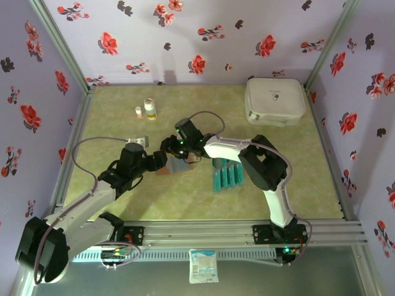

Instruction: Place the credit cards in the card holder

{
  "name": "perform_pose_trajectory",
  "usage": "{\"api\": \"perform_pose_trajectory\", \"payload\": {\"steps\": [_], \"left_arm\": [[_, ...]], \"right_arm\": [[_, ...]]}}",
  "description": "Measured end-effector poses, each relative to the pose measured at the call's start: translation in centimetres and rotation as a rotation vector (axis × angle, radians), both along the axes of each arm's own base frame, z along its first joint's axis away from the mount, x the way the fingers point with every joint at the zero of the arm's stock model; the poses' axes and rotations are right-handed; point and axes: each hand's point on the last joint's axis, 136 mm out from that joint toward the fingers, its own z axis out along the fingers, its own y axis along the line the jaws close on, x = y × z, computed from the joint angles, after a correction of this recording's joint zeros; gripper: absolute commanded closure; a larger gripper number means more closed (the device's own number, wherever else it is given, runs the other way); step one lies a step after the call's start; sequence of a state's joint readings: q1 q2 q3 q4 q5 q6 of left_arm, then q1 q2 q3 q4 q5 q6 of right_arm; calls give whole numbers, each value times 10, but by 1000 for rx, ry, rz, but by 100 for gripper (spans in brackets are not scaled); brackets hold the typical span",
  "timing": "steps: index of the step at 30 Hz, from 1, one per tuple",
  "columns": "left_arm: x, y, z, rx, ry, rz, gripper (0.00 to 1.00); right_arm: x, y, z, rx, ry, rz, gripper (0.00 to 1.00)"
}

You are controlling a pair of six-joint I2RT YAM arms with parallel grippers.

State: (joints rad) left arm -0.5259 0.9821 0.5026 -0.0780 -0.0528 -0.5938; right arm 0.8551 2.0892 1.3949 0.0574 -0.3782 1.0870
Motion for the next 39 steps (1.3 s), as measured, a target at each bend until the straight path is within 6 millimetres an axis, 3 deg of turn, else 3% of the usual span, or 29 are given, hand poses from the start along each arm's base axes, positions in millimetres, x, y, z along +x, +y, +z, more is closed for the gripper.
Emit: {"api": "perform_pose_trajectory", "payload": {"steps": [8,12,16,22,26,32,39], "left_arm": [[-3,6,-7,15,31,15,20],[-1,9,-9,19,38,24,20],[0,11,-25,46,88,31,19],[0,12,-57,83,181,38,19],[2,11,-73,110,231,38,19],[16,6,-79,146,273,39,19],[19,13,-97,224,333,59,19]], "right_arm": [[-3,14,-38,-18,68,-12,61],[0,16,-36,0,69,-14,61],[3,13,-30,8,61,-14,59],[14,-11,6,38,0,-34,58],[17,-30,18,39,-29,-50,59],[11,-57,-13,-33,0,-72,60],[4,-66,-31,-63,10,-71,61]]}}
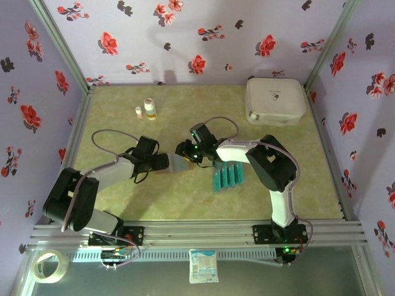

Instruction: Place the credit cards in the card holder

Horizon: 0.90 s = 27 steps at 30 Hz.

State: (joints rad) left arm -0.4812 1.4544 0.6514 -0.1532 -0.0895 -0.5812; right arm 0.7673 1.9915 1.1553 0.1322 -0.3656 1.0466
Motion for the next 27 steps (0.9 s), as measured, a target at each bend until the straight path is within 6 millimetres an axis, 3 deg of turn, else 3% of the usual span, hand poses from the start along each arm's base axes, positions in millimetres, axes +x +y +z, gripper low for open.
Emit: {"api": "perform_pose_trajectory", "payload": {"steps": [3,12,17,22,27], "left_arm": [[1,3,-6,27,15,3,19],[3,4,-6,45,26,5,17],[6,6,1,51,12,-8,1],[14,4,37,17,-63,-6,0],[20,0,76,-30,-146,-7,0]], "right_arm": [[-3,-5,-9,-13,5,-6,61],[-5,-8,-6,-9,-19,-5,62],[-13,-13,12,-38,-62,51,62],[-33,-21,53,-128,-170,146,63],[-73,-40,70,-252,-239,229,63]]}}
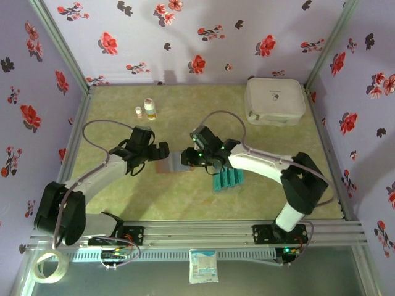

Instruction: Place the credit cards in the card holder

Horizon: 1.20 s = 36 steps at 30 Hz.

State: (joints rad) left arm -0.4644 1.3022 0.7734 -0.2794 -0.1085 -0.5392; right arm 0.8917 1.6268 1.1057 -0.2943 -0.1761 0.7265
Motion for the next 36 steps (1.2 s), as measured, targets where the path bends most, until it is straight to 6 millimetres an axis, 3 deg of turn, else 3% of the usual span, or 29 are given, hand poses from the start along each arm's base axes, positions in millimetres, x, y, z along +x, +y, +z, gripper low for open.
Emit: {"api": "perform_pose_trajectory", "payload": {"steps": [4,10,18,24,36], "left_arm": [[-2,-1,12,-16,-17,-5,0],[-6,0,11,-15,3,-10,0],[-5,-3,14,-30,0,-16,0],[-1,-6,16,-33,0,-19,0],[-2,-7,16,-38,3,-23,0]], "right_arm": [[-41,-30,-9,-117,1,39,63],[-97,-71,-22,-262,14,102,63],[-138,-136,-50,-386,80,46,65],[-140,-162,-63,-435,87,-42,65],[-103,-181,-79,-552,4,-211,66]]}}
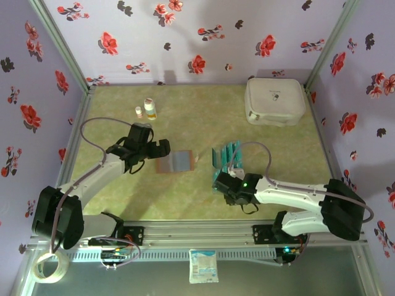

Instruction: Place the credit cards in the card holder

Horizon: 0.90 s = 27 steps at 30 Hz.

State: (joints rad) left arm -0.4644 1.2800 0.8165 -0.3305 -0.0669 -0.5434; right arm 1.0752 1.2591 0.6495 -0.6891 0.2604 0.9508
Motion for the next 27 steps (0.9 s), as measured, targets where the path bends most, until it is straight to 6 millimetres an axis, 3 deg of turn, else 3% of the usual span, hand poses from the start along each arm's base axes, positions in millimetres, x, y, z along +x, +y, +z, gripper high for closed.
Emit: {"api": "perform_pose_trajectory", "payload": {"steps": [14,27], "left_arm": [[0,0,0,0,0,1,0],[0,-1,0,-3,1,1,0]], "right_arm": [[71,17,12,87,-107,-127,67],[163,16,14,110,-144,-192,68]]}}
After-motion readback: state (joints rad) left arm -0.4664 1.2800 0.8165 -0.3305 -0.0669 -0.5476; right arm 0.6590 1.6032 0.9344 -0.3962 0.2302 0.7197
